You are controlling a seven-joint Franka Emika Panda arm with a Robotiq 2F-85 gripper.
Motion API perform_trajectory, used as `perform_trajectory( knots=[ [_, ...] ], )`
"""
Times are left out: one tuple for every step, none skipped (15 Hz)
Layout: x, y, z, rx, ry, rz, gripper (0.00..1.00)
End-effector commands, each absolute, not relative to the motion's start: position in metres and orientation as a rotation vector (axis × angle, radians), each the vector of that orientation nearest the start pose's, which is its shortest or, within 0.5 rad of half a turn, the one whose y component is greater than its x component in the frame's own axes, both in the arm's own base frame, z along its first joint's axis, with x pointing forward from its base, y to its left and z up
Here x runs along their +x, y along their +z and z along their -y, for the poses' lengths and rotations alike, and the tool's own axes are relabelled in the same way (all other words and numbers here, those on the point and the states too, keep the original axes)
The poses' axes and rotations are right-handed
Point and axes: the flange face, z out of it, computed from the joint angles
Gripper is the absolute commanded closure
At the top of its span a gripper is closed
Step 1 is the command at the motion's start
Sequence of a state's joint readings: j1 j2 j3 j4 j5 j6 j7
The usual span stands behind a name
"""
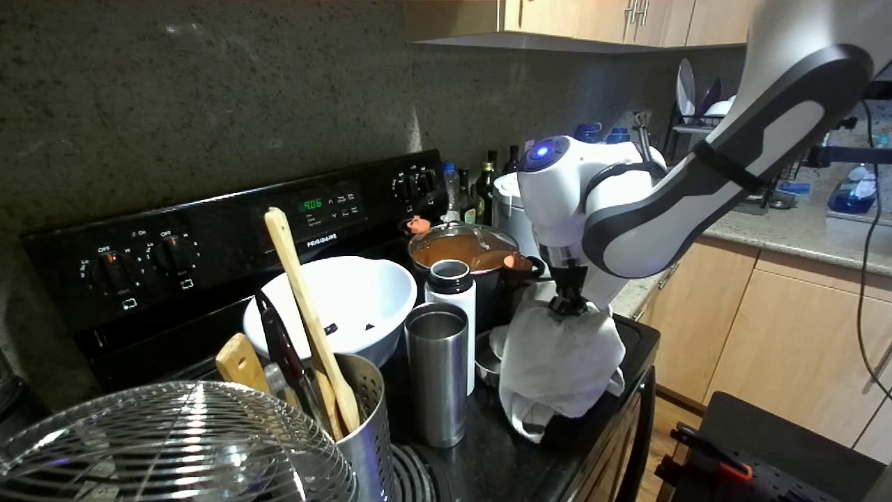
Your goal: Use the white cloth to wipe the white bowl on the bottom right of the stove
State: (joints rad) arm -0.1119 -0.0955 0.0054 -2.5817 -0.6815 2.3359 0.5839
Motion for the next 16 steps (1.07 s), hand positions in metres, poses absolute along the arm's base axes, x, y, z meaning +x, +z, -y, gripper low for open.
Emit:
perform_trajectory(
  knots=[
    [0.427,0.282,0.053,-3.517,0.159,-0.297,0.95],
    [0.427,0.283,0.052,-3.503,0.16,-0.305,0.95],
    [0.428,0.283,0.05,-3.489,0.157,-0.313,0.96],
    [0.429,0.284,0.049,-3.476,0.133,-0.321,0.96],
    [0.43,0.285,0.048,-3.464,0.11,-0.338,0.96],
    [0.431,0.286,0.046,-3.45,0.08,-0.35,0.96],
    [0.432,0.287,0.045,-3.439,0.05,-0.359,0.96],
    [0.434,0.287,0.044,-3.413,0.017,-0.375,0.95],
    [0.436,0.287,0.043,-3.388,-0.011,-0.396,0.96],
    [0.438,0.288,0.042,-3.365,-0.041,-0.417,0.96],
    [0.439,0.29,0.04,-3.343,-0.076,-0.432,0.96],
    [0.442,0.293,0.038,-3.334,-0.112,-0.443,0.96],
    [0.444,0.296,0.039,-3.329,-0.138,-0.447,0.96],
    [0.446,0.298,0.042,-3.329,-0.156,-0.454,0.96],
    [0.447,0.3,0.044,-3.336,-0.17,-0.454,0.96],
    [0.447,0.303,0.047,-3.352,-0.179,-0.458,0.96]
  ],
)
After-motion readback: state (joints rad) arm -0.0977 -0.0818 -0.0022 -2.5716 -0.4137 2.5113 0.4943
